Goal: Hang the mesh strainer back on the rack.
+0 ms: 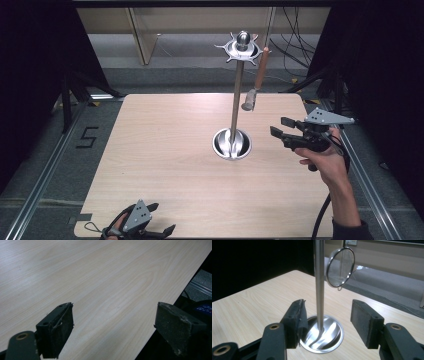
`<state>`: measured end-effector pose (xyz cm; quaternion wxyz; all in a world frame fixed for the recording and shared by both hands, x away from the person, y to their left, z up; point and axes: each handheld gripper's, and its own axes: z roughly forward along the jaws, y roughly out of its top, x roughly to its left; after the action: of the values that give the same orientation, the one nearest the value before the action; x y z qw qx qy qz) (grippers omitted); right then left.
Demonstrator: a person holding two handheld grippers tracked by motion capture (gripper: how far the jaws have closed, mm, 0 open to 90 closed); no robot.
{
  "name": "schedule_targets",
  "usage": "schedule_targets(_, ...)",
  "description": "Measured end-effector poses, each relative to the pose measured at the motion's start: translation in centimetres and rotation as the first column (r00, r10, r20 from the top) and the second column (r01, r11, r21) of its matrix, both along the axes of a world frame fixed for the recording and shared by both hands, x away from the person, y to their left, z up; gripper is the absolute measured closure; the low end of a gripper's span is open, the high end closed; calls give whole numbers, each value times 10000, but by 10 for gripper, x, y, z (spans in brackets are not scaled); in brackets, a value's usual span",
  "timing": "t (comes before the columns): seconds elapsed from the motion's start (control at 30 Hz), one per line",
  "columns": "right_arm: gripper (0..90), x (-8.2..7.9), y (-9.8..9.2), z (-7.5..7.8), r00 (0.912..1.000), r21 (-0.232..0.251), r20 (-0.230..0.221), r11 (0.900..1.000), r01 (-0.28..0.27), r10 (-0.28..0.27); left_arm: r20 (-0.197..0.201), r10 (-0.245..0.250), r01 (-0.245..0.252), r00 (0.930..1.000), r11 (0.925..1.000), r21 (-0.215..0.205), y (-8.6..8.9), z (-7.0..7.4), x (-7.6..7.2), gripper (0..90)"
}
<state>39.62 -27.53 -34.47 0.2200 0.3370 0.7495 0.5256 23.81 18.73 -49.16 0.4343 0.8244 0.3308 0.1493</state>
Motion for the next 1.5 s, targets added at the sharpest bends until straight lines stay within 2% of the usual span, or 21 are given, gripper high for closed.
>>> schedule_targets(0.03,448,-1,0,0,9999,-49,-72,9999,117,-117,-11,18,-18,10000,10000,-9,0,0,0,147)
schedule_targets(0.07,443,-1,0,-2,9996,-45,195,9998,197,-196,5,12,-12,10000,10000,-5,0,0,0,147)
schedule_targets(0.13,432,-4,0,-4,9998,-128,-161,9999,91,-93,44,-66,65,10000,9995,306,2,1,1,147)
schedule_targets(0.23,429,-4,-1,-7,9998,-199,110,9997,158,-156,77,-84,81,9999,9995,318,2,1,1,147)
schedule_targets(0.37,424,-7,1,-10,9994,-244,-304,9996,166,-173,59,-130,128,9999,9994,323,2,1,1,147)
schedule_targets(0.47,421,-7,3,-13,9999,-377,-127,9993,79,-84,2,-25,25,10000,10000,84,1,0,0,147)
schedule_targets(0.53,413,-9,6,-15,9989,-378,-461,9993,6,-23,99,-138,135,9999,9996,267,2,1,1,148)
schedule_targets(0.6,398,-10,8,-16,9985,-468,-548,9989,-17,-9,-132,81,-80,9999,9999,92,1,1,0,148)
schedule_targets(0.67,391,-9,9,-18,9995,-480,-314,9988,-26,11,-147,72,-71,9999,10000,45,1,0,-1,148)
schedule_targets(0.77,370,-11,11,-19,9984,-572,-549,9982,-186,154,-13,-24,25,10000,9999,160,1,1,0,148)
schedule_targets(0.83,365,-11,14,-22,9985,-489,-518,9986,-196,171,-151,85,-83,9998,9999,85,1,0,-1,147)
schedule_targets(0.87,363,-13,15,-22,9969,-517,-778,9986,-125,84,-151,130,-131,9998,9999,-108,-1,0,-1,148)
schedule_targets(0.97,360,-14,18,-25,9966,-706,-753,9968,-386,332,26,-200,199,9998,9992,360,2,1,1,147)
schedule_targets(1.07,355,-16,23,-27,9956,-714,-853,9965,-445,384,-128,122,-122,9998,9999,3,0,0,-1,148)
schedule_targets(1.1,349,-19,28,-28,9936,-629,-1014,9965,-558,493,-69,78,-77,9999,9996,260,2,1,0,148)
schedule_targets(1.23,344,-18,31,-33,9951,-834,-812,9945,-639,571,-169,94,-95,9998,10000,-24,0,0,-1,148)
schedule_targets(1.27,342,-19,33,-37,9928,-868,-1040,9938,-691,600,-20,21,-21,10000,10000,10,0,0,0,148)
schedule_targets(1.33,341,-17,33,-39,9931,-953,-957,9924,-773,681,-25,30,-30,10000,10000,0,0,0,0,148)
schedule_targets(1.37,341,-19,36,-43,9899,-976,-1286,9925,-732,604,-2,-17,17,10000,10000,81,1,0,0,148)
schedule_targets(1.47,341,-17,37,-47,9910,-1108,-1134,9903,-840,714,40,-80,79,10000,9995,315,2,1,1,147)
schedule_targets(1.5,341,-18,38,-49,9892,-1029,-1346,9921,-719,577,43,-74,72,10000,9995,297,2,1,1,148)
